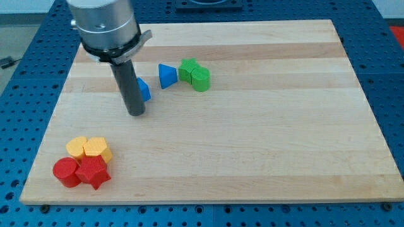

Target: Place the blue triangle towards the left side of the blue cube

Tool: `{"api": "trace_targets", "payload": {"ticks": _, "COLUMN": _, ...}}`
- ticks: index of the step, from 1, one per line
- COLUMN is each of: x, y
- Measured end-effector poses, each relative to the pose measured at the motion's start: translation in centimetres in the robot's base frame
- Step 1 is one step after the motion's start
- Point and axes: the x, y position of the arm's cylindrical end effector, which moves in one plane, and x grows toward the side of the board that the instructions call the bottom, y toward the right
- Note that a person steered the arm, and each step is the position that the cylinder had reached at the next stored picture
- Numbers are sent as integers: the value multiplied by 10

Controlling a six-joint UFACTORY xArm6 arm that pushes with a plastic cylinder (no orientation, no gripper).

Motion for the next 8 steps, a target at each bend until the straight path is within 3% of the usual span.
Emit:
{"api": "trace_targets", "payload": {"ticks": 3, "x": -32, "y": 6}}
{"api": "trace_targets", "payload": {"ticks": 5, "x": -25, "y": -55}}
{"api": "trace_targets", "payload": {"ticks": 7, "x": -90, "y": -46}}
{"api": "trace_targets", "payload": {"ticks": 8, "x": -90, "y": -24}}
